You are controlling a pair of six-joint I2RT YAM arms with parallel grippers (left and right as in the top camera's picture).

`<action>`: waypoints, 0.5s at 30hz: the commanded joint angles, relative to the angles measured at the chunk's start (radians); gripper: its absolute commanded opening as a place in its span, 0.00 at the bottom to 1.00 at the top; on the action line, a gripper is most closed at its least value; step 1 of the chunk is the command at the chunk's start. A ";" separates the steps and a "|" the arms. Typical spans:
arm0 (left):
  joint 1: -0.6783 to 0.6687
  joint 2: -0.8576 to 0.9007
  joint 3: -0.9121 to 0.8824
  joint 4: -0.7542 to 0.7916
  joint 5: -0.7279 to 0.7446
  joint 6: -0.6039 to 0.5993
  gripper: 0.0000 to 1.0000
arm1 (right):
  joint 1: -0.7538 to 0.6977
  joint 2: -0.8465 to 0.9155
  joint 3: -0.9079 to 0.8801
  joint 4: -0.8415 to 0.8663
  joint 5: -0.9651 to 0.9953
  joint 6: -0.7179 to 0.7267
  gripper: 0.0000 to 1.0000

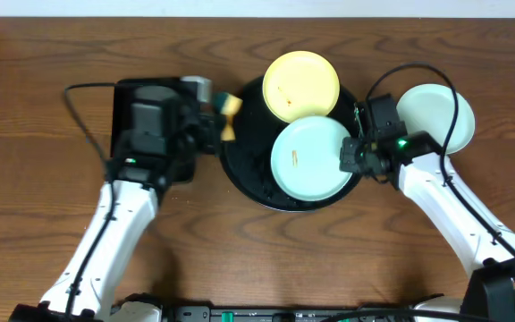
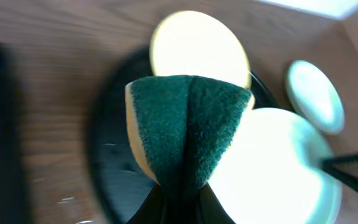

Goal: Clean dirty plates on tray and stack at the side
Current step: 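Tilt the second plate up with the right gripper and bring the sponge over it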

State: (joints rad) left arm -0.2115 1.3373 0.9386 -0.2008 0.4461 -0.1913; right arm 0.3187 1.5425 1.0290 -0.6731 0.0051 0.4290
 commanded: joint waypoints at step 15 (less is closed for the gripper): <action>-0.406 0.174 0.026 0.006 -0.324 -0.013 0.07 | -0.013 0.000 -0.136 0.072 -0.037 0.036 0.01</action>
State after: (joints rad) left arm -0.5945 1.4734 0.9394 -0.1989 0.1562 -0.2054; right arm 0.3122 1.5433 0.9024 -0.6106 -0.0284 0.4374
